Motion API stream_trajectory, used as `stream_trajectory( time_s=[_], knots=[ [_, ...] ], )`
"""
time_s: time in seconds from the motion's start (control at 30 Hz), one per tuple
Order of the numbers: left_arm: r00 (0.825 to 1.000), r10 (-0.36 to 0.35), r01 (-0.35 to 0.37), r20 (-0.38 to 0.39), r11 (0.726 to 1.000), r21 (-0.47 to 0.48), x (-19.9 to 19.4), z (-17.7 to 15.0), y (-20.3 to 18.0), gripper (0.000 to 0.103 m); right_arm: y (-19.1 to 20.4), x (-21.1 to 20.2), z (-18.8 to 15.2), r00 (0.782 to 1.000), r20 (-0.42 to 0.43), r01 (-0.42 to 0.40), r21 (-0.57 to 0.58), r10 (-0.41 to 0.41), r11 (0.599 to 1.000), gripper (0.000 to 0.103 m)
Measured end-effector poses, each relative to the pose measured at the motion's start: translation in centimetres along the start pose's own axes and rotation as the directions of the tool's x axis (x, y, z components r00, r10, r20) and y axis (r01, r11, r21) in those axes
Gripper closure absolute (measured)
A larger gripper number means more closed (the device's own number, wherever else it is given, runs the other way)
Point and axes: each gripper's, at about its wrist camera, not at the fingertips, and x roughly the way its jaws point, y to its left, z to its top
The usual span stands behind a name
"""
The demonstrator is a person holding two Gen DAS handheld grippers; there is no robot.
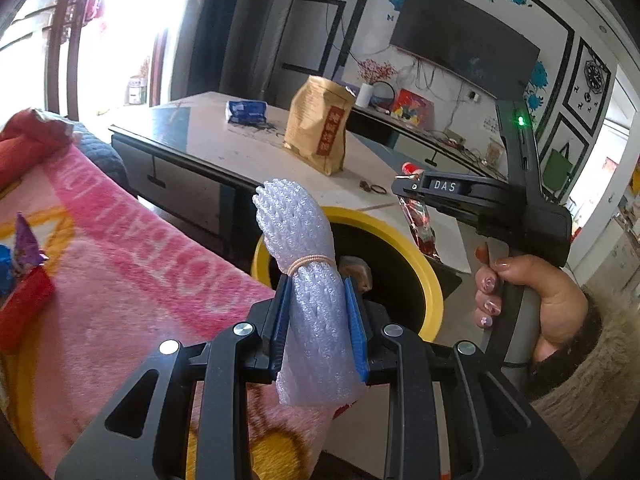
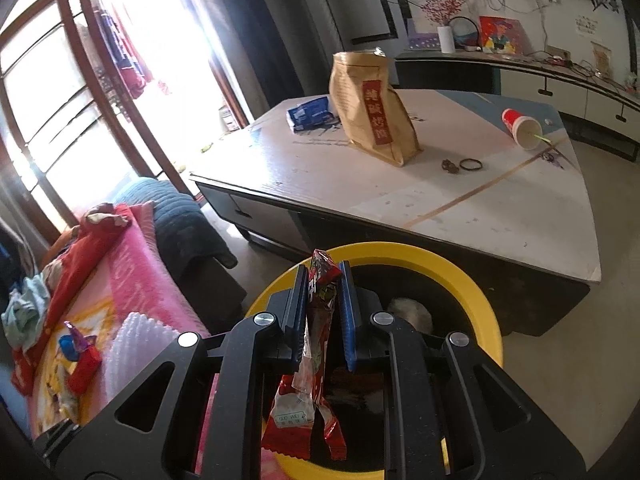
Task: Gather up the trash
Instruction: 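Carry the mesh sleeve with the left tool while the right tool carries the red wrapper to the bin, then open both tools over the bin to drop the mesh sleeve and red wrapper, then move both tools back over the trash on the bed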
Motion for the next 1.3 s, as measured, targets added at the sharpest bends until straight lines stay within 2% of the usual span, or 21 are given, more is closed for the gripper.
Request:
stream_trajectory(
  time_s=[0.4, 0.53, 0.6, 0.67, 0.73, 0.83, 0.9, 0.97, 1.07, 1.17, 1.3],
  knots=[
    [0.997, -0.017, 0.018, -0.077, 1.0, 0.011, 5.3, 0.5, -1.6, 0.077, -2.6, 1.7, -0.5, 0.999, -0.043, 0.035, 0.047, -0.033, 0.998, 0.093],
    [0.996, -0.012, 0.014, -0.088, 1.0, 0.024, 6.7, 0.6, -2.0, 0.075, -2.9, 2.0, -0.5, 0.998, -0.052, 0.033, 0.056, -0.03, 0.998, 0.088],
    [0.996, -0.006, 0.008, -0.084, 1.0, 0.027, 6.9, 0.5, -2.0, 0.064, -3.2, 2.1, -0.5, 0.998, -0.053, 0.034, 0.066, -0.031, 0.997, 0.082],
    [0.997, -0.002, 0.004, -0.08, 1.0, 0.017, 7.0, 0.6, -1.7, 0.039, -3.4, 2.1, -0.5, 0.998, -0.054, 0.039, 0.07, -0.035, 0.997, 0.069],
    [0.997, 0.005, -0.004, -0.073, 1.0, 0.009, 6.8, 0.7, -1.4, 0.032, -3.4, 1.9, -0.5, 0.998, -0.044, 0.048, 0.078, -0.044, 0.996, 0.063],
    [0.998, 0.021, -0.021, -0.057, 1.0, -0.009, 6.2, 0.9, -0.9, 0.013, -3.0, 1.5, -0.4, 0.998, -0.032, 0.062, 0.057, -0.061, 0.996, 0.055],
    [0.999, 0.028, -0.029, -0.041, 0.999, -0.022, 5.5, 1.1, -0.5, 0.011, -2.3, 1.1, -0.4, 0.998, -0.019, 0.065, 0.039, -0.064, 0.997, 0.051],
    [0.999, 0.045, -0.046, -0.024, 0.999, -0.028, 4.8, 1.3, -0.2, 0.008, -1.6, 0.6, -0.5, 0.998, -0.008, 0.068, 0.02, -0.068, 0.998, 0.041],
    [0.998, 0.068, -0.068, -0.002, 0.997, -0.035, 3.6, 1.5, 0.2, 0.007, -0.1, 0.1, -0.6, 0.999, 0.004, 0.051, -0.021, -0.051, 0.998, 0.039],
    [0.996, 0.091, -0.09, 0.019, 0.995, -0.039, 2.4, 1.6, 0.7, 0.007, 1.1, -0.6, -0.7, 0.999, 0.017, 0.033, -0.045, -0.032, 0.998, 0.032],
    [0.991, 0.121, -0.118, 0.053, 0.992, -0.055, 0.4, 1.5, 1.6, 0.007, 2.7, -1.5, -0.6, 0.999, 0.032, 0.006, -0.085, -0.003, 0.996, 0.032]
  ],
)
